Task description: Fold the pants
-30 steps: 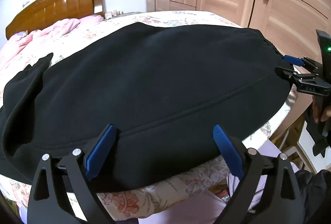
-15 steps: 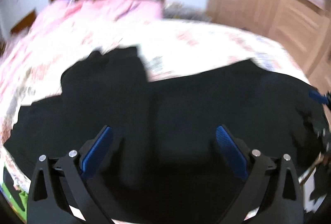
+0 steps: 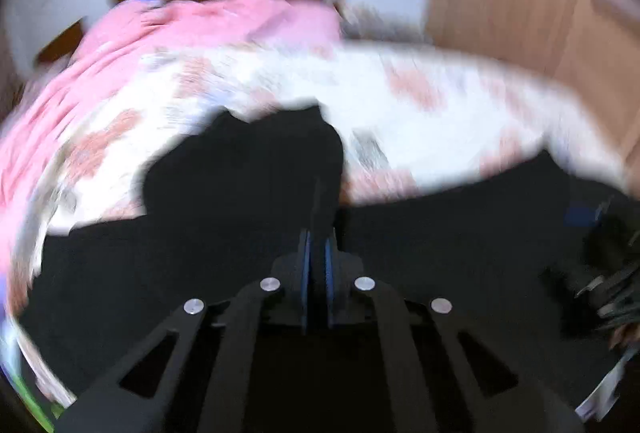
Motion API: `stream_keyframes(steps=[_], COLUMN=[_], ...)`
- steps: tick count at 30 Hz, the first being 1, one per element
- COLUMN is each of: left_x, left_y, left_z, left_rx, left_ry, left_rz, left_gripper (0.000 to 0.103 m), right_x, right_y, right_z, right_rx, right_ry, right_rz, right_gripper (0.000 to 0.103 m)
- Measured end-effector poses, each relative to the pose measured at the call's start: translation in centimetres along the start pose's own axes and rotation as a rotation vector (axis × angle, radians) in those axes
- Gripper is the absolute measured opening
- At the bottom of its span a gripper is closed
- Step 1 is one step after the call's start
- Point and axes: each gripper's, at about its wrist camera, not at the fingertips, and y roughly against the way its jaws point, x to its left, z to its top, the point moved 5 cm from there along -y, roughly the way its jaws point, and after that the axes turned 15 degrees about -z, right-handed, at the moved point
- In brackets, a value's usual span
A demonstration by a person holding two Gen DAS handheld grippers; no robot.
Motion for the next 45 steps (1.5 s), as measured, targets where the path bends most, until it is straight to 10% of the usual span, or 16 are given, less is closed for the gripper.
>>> stream_keyframes(steps=[5,8,11,13,19,23,27,31,38,43,45], left_x=[4.9,8.8,12.3,12.6,4.9,0.3,1.0,3.1,13.1,22.8,25.5], left_y=[9.4,10.9,10.3,11.0,12.9,6.7,2.7,2.9,10.9,15.7,16.0], left_z=[-4.0,-9.1,-13.3,-13.6,-8.7,-7.8,-8.2,-6.4,-4.5,-6.4,-7.2], left_rx=[-0.255,-0.239,-0.179,-0.194,-0.19,0.084,0.209,0.164,-0.307,-0.502,-0.5], left_ry=[0.213,0.349,0.452,0.451,0.014,-0.285,-0.378,-0.265,0.256,0.558,0.625], left_rz=[0.007,0.032,0.069,0.102,0.175,0.122,0.109,-0.037,-0.233,-0.147,-0.082], left_gripper=[0.006,0.007,0.02,0.049,0.084,0.084,0.072,0.005,0.005,0.007,0.027], right_x=[0.7,0.9,1.2,1.2,1.4,1.4,1.3,1.3,1.3,1.3,1.3], right_y=[0.2,0.0,-0.3,-0.6,-0.6,-0.6,-0.5,-0.5,-0.5,-0.5,-0.6], right_z=[-0.1,0.2,0.4,0.6,0.6,0.6,0.6,0.6,0.6,0.6,0.6], right_rx=[0.001,0.002,0.003,0.004,0.005,0.005,0.003,0.002,0.003,0.004,0.005], right_ry=[0.026,0.024,0.033,0.036,0.045,0.042,0.033,0.03,0.034,0.04,0.044], right_rz=[-0.024,-0.021,-0.031,-0.034,-0.046,-0.042,-0.031,-0.027,-0.031,-0.039,-0.043], right_gripper=[0.088,0.088,0.088,0.088,0.088,0.088,0.088,0.088,0.088,0.088,0.088])
